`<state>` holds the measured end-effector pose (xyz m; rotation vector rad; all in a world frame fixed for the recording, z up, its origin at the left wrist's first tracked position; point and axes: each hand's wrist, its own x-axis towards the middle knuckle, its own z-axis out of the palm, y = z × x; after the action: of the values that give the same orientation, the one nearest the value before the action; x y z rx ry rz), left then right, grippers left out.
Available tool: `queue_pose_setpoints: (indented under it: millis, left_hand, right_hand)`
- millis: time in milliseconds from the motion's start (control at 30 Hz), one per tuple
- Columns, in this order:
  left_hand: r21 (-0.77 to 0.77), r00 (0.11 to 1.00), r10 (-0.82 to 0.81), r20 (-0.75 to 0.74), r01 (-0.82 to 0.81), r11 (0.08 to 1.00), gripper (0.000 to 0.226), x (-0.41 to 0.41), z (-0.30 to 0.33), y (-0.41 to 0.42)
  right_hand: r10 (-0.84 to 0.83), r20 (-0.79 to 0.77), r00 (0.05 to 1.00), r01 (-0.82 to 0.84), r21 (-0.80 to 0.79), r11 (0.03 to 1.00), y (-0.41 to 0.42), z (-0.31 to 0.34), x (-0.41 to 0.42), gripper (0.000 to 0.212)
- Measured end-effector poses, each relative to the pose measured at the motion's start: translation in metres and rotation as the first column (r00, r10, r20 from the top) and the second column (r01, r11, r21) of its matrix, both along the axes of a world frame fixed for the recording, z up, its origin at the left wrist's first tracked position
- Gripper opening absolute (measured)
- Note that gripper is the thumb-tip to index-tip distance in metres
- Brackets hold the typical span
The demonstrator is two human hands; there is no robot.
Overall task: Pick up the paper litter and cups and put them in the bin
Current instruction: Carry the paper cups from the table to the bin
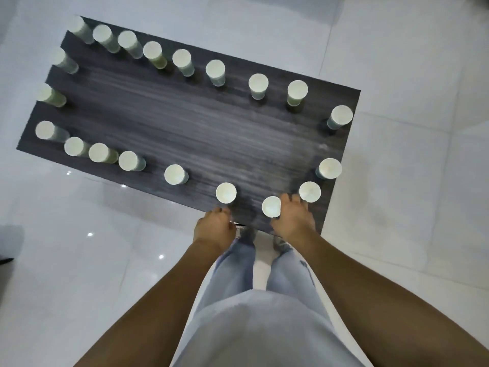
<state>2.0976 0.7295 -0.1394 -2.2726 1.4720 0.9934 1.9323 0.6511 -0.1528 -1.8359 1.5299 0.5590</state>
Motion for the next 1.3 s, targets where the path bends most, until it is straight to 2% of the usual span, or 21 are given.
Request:
queue_pose_setpoints:
  millis: [267,500,600,733,900,1067,1167,1300]
  left_hand:
    - [-0.073,0.996,-0.084,-0.027,0.082,0.994,0.041,0.034,-0.074,-0.044]
    - [-0.026,0.973,-0.214,0.083,0.217,0.976,0.061,0.032,-0.143,-0.056]
    - [-0.002,0.969,-0.236,0.074,0.236,0.972,0.062,0.032,-0.162,-0.054]
    - [-0.051,0.963,-0.257,0.074,0.261,0.964,0.057,0.033,-0.177,-0.049]
    - [-0.069,0.947,-0.318,0.045,0.321,0.945,0.053,0.033,-0.166,-0.044]
    - [-0.072,0.905,-0.425,-0.003,0.424,0.903,0.056,0.022,-0.119,-0.046]
    - [-0.063,0.842,-0.539,-0.031,0.536,0.842,0.056,0.014,-0.08,-0.052]
    - [-0.068,0.716,-0.698,-0.026,0.695,0.716,0.054,-0.003,-0.027,-0.062]
  right_hand:
    - [-0.087,-0.065,0.994,0.089,0.034,0.995,-0.011,-0.082,0.029,0.07]
    - [-0.078,-0.065,0.995,0.08,0.035,0.996,-0.004,-0.145,0.032,0.076]
    - [-0.079,-0.042,0.996,0.08,0.013,0.997,0.002,-0.162,0.031,0.072]
    - [-0.096,0.014,0.995,0.096,-0.012,0.995,0.008,-0.172,0.027,0.062]
    - [-0.129,0.034,0.991,0.129,-0.006,0.992,0.013,-0.15,0.022,0.062]
    - [-0.213,0.005,0.977,0.213,0.007,0.977,0.021,-0.098,0.013,0.064]
    - [-0.305,-0.002,0.952,0.305,-0.023,0.952,0.027,-0.059,0.006,0.063]
    - [-0.449,0.007,0.894,0.447,-0.11,0.888,0.044,-0.006,-0.005,0.055]
